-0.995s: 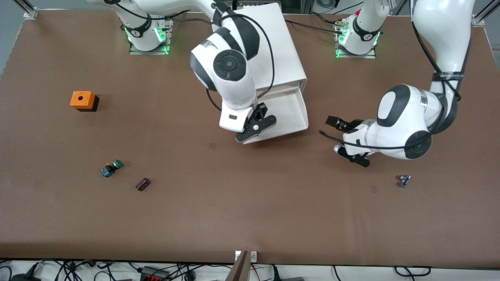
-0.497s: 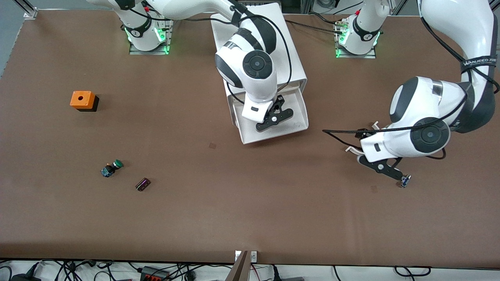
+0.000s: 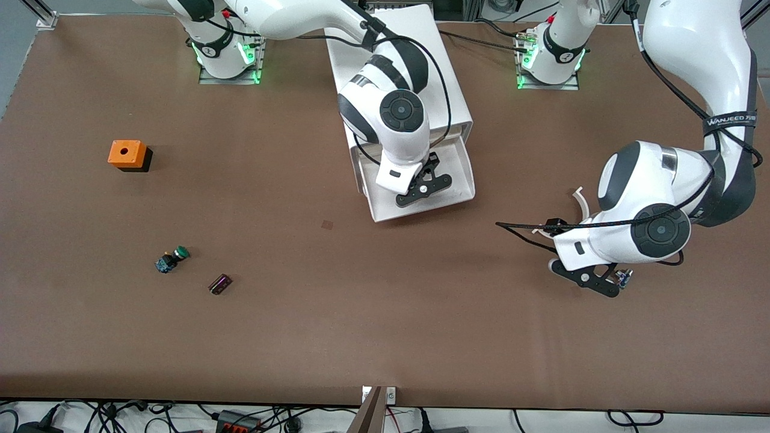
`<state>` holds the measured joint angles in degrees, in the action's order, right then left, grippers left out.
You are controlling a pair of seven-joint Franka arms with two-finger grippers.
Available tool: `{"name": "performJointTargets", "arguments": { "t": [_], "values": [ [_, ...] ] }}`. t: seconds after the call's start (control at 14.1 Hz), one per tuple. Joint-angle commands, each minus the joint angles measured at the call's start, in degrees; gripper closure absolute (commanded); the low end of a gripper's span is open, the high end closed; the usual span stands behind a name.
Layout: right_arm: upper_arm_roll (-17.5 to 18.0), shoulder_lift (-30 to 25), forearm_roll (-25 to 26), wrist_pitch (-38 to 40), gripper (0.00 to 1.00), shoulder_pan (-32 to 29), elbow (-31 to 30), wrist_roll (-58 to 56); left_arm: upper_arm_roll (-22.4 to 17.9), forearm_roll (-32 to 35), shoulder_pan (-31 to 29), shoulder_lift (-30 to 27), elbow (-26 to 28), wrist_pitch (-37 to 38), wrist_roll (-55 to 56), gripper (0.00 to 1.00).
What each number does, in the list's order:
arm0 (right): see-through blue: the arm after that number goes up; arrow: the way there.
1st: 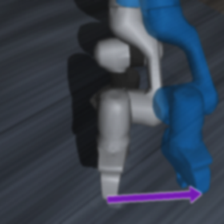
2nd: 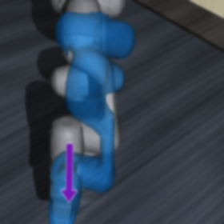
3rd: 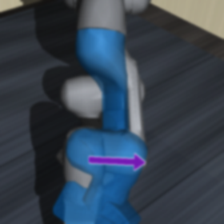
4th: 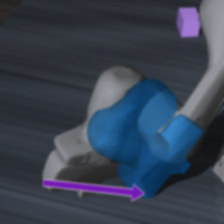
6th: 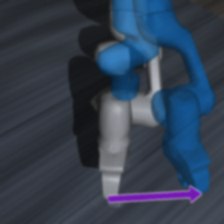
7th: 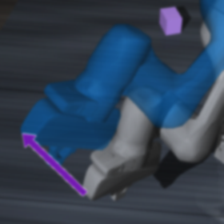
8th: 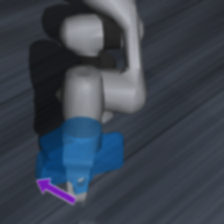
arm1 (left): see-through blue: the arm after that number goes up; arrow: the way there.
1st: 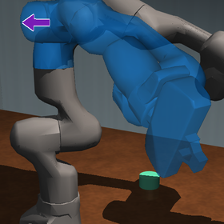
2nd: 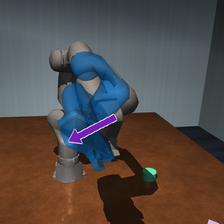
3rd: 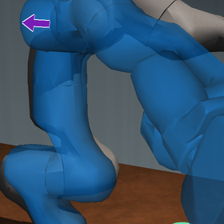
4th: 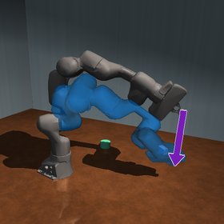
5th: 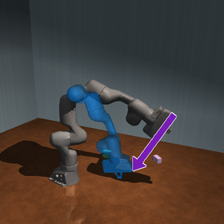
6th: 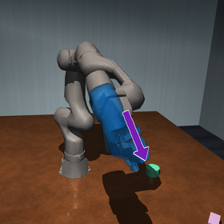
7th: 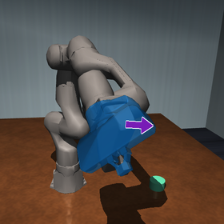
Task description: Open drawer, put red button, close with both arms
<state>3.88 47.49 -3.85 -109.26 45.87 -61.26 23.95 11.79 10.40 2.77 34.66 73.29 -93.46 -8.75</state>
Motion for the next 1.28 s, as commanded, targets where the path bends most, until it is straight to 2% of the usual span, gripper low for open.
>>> {"name": "performJointTargets", "arguments": {
  "t": [0.0,0.07,0.36,0.5,0.57,0.64,0.78,0.99,1.21],
  "values": [
    [0.3,0.9,-0.5,-0.4,0.76,0.5,0.7,1.4,0.2,1.5,0.3,0.8,-2.2,0.8,0.9,0.0],
    [0.2,0.8,-0.4,-0.7,0.01,0.5,0.7,1.5,0.2,1.5,0.4,0.8,-2.2,0.8,0.9,0.0],
    [-0.5,-0.3,-0.2,-0.7,0.0,0.1,0.8,2.2,0.3,1.4,0.5,0.7,-2.1,0.8,3.9,0.0],
    [-0.6,-2.7,-0.2,-0.5,0.0,-2.4,0.8,2.9,0.7,1.2,0.5,0.6,-2.1,0.8,6.6,0.0],
    [-0.6,-4.1,-0.1,-0.3,0.0,-4.4,0.8,2.9,0.9,-0.5,0.4,0.5,-1.9,0.6,8.9,0.0],
    [-0.8,-5.9,0.4,0.1,0.0,-6.2,0.8,2.9,0.9,-5.1,0.3,0.5,-1.6,-0.4,11.7,0.0],
    [-2.6,-7.6,3.6,1.2,0.0,-8.9,0.7,2.2,0.9,-10.0,0.2,0.3,1.1,-5.0,20.4,0.0],
    [-4.7,-9.0,4.9,7.6,0.0,-14.1,0.5,0.7,2.4,-9.9,4.1,0.1,4.6,-11.8,35.0,0.0],
    [-5.4,-9.6,5.1,12.4,0.0,-20.9,-0.2,-8.1,2.4,-9.5,8.1,-0.4,9.8,-22.7,39.8,0.0]
  ]
}}
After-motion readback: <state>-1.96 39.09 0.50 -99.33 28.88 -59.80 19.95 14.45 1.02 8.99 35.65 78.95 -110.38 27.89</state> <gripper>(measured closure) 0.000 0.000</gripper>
